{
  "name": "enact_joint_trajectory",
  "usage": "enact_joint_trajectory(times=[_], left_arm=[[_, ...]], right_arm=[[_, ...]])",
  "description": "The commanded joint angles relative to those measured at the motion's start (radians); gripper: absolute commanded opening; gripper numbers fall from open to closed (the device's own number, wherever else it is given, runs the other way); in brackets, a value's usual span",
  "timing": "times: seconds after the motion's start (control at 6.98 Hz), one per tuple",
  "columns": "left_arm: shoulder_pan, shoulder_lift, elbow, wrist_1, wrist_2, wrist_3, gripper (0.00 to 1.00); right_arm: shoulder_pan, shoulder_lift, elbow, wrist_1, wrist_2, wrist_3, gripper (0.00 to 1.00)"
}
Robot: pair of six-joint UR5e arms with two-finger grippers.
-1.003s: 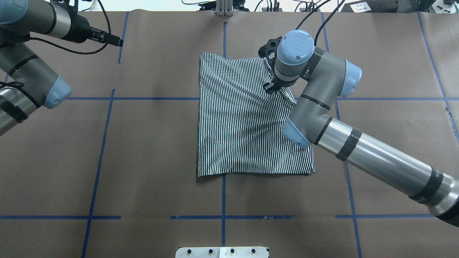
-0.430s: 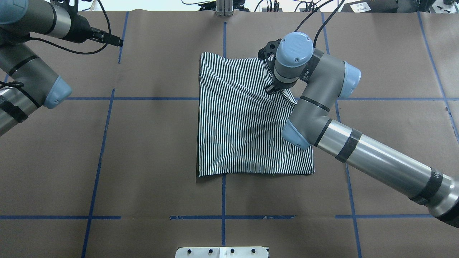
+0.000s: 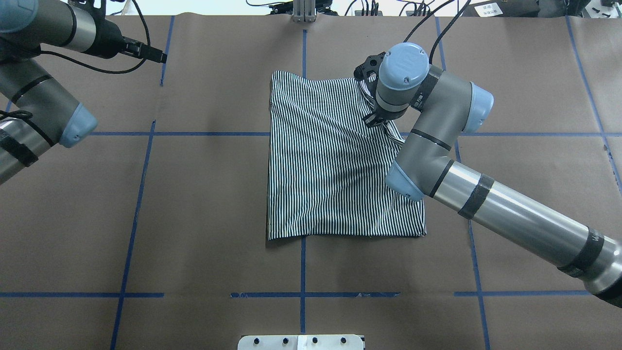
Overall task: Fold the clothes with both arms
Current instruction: 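Release the shirt corner and raise the right gripper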
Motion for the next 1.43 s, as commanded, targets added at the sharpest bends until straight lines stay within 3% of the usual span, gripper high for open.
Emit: enact_joint_trajectory(times=[0.0, 0.29, 0.43, 0.57, 0.72, 0.86, 1.15, 1.29], left_arm=[[-0.001, 0.0, 0.0, 0.0, 0.0, 0.0, 1.0], [0.001, 0.0, 0.0, 0.0, 0.0, 0.0, 1.0], [0.004, 0.0, 0.0, 0.0, 0.0, 0.0, 1.0], [0.006, 0.0, 0.0, 0.0, 0.0, 0.0, 1.0], [0.006, 0.0, 0.0, 0.0, 0.0, 0.0, 1.0], [0.006, 0.0, 0.0, 0.0, 0.0, -0.002, 1.0], [0.006, 0.0, -0.004, 0.0, -0.005, -0.014, 1.0], [0.007, 0.0, -0.032, 0.006, -0.006, -0.068, 1.0]], right_arm=[[0.022, -0.036, 0.01, 0.001, 0.001, -0.024, 0.0], [0.031, -0.063, 0.008, 0.001, -0.008, -0.038, 0.03], [0.032, -0.069, 0.008, 0.001, -0.01, -0.041, 0.13], [0.034, -0.069, 0.007, 0.001, -0.01, -0.041, 0.32], [0.034, -0.067, 0.005, 0.006, -0.011, -0.04, 0.78], [0.037, -0.063, 0.005, 0.012, -0.011, -0.038, 0.99], [0.087, -0.04, 0.03, 0.015, 0.053, -0.003, 1.0], [0.129, -0.052, 0.076, 0.017, 0.182, 0.088, 1.0]])
